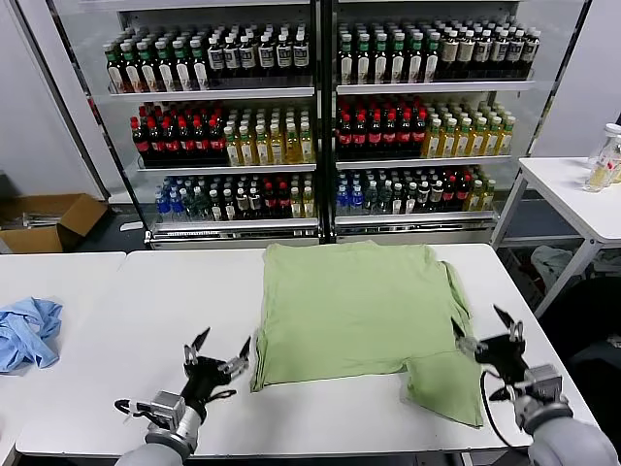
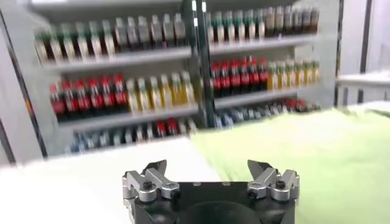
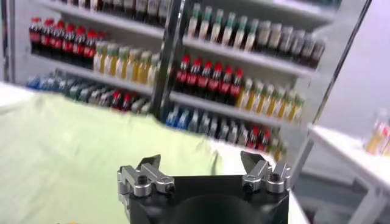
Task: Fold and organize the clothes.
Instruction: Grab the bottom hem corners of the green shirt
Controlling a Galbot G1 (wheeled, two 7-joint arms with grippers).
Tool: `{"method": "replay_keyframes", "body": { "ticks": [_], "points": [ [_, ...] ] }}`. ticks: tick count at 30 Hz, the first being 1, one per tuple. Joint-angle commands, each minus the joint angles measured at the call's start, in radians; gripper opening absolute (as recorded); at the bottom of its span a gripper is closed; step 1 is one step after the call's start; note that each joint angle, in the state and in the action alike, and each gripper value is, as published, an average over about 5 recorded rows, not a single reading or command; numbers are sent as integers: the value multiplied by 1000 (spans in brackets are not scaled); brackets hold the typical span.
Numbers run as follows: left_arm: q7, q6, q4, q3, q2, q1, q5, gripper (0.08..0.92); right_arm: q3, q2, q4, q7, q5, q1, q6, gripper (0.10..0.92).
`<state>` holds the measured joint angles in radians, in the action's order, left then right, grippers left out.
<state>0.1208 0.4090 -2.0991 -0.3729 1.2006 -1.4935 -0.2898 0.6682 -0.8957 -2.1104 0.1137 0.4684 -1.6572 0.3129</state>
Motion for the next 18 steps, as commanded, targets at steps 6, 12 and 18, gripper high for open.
{"method": "replay_keyframes", "body": {
  "ticks": [6, 12, 18],
  "points": [
    [105, 163, -28, 126, 7, -27, -94, 823, 10, -22, 18, 32, 95, -157, 19, 823],
    [108, 128, 58, 130, 36, 45, -99, 823, -3, -28, 33, 36, 125, -121, 21, 823],
    [134, 118, 112, 124, 55, 91, -97, 823, -8, -26, 38, 35, 156, -108, 31, 822]
  ]
}}
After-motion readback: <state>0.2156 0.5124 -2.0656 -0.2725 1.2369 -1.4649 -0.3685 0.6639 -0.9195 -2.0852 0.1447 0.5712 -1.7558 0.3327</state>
